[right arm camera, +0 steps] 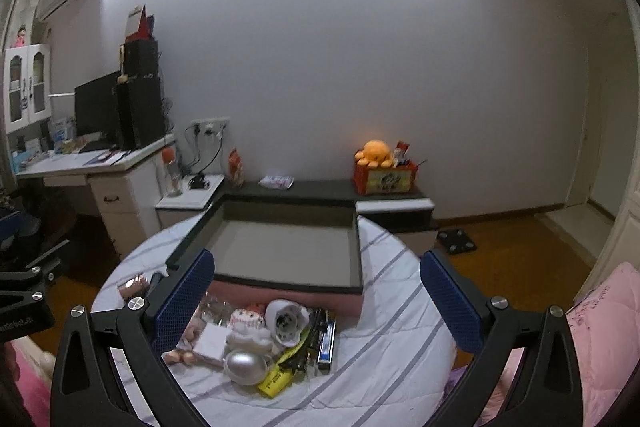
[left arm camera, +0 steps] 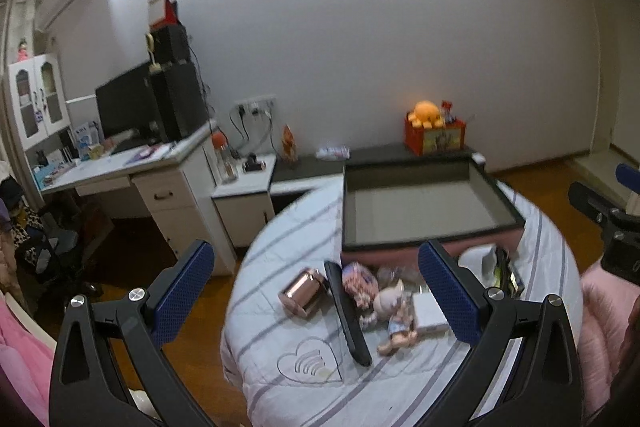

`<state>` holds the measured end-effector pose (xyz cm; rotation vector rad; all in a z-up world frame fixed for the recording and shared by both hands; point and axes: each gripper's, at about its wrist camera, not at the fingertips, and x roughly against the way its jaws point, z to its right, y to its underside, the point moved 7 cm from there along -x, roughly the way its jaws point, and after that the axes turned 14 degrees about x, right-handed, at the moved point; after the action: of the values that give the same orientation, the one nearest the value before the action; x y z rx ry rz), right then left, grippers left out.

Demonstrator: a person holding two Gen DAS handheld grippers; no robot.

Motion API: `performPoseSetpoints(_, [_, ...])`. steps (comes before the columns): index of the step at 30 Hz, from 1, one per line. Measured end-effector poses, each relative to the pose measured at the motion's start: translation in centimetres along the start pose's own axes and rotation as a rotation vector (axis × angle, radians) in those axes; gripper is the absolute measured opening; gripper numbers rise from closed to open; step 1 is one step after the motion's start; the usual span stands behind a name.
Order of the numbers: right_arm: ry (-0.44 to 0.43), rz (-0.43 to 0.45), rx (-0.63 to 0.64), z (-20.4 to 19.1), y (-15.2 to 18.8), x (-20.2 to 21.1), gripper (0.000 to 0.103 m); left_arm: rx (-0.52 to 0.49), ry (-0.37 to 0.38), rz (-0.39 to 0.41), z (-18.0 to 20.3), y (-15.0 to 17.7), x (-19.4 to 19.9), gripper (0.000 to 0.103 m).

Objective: Organize rigid objects
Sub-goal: 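Move both tools toward the cluttered items beside the pink box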

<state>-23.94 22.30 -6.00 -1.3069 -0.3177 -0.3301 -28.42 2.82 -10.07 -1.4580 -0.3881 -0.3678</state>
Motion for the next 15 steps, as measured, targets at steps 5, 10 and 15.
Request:
performPoseSetpoints(5, [-0.029,-0.061,0.026,0.3,2.6,-2.1,0.103,-0.024,-0.001,-0.102,-0.1,2.9,-2.6,0.103])
performPoseSetpoints(10, [-0.086,-0.120,0.023,0.1,5.7,-4.0,0.103,-0.032,0.007,-0.220,-0.4,6.8,-5.1,0.103])
performPoseSetpoints(15, [-0.137,-0.183,0.034,-0.7,8.4,-5.6,0.103,-0.033,-0.036,-0.306,-1.1,9.6,-7.4,0.103])
